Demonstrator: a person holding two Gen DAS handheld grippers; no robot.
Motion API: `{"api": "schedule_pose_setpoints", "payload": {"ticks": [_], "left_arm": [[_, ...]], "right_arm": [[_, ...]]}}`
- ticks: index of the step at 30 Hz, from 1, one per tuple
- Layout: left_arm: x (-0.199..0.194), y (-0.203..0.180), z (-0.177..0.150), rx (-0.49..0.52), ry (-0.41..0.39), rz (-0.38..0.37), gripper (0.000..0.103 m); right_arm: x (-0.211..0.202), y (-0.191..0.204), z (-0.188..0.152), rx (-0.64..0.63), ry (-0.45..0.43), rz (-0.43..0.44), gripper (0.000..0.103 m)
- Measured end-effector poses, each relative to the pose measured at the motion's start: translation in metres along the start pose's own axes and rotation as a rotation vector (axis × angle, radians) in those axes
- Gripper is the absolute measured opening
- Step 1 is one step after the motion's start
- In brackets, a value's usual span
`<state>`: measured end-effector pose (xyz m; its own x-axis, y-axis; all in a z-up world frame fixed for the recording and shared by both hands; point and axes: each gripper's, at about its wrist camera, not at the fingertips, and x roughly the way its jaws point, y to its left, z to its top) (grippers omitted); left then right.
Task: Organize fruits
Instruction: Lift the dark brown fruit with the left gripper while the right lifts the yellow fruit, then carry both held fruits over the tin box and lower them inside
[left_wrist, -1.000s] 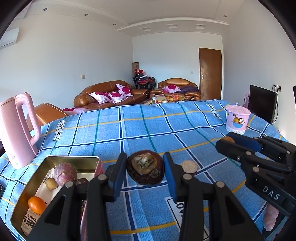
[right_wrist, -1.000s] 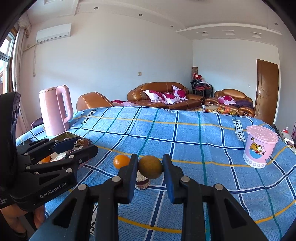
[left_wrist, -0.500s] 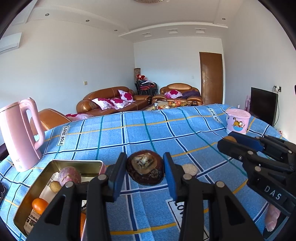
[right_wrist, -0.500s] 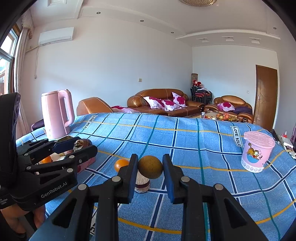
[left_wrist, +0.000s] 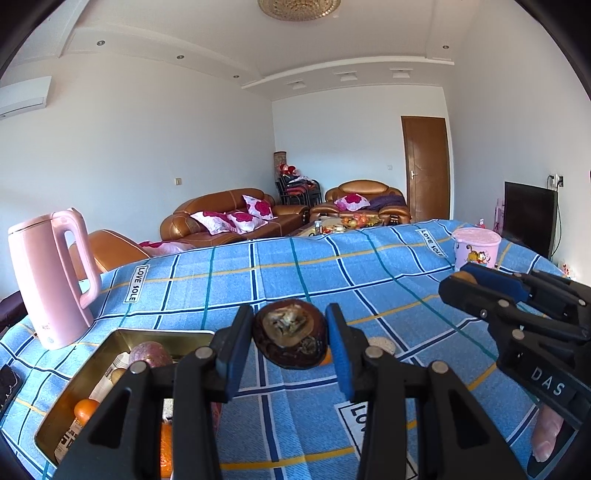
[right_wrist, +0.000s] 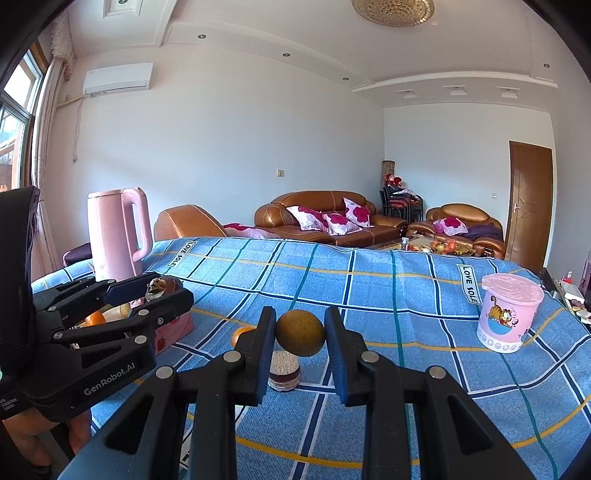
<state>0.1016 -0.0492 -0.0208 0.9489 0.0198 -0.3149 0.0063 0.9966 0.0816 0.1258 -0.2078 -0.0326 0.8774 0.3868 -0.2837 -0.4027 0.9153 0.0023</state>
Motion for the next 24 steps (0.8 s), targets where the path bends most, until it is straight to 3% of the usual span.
{"api": "schedule_pose_setpoints", "payload": {"ticks": [24], "left_arm": [[-0.019,0.005,-0.004,0.008,-0.033,0.007,0.042]], "right_arm": [[-0.005,0.021,0.001,-0.018,-0.034,0.038,0.029]]}}
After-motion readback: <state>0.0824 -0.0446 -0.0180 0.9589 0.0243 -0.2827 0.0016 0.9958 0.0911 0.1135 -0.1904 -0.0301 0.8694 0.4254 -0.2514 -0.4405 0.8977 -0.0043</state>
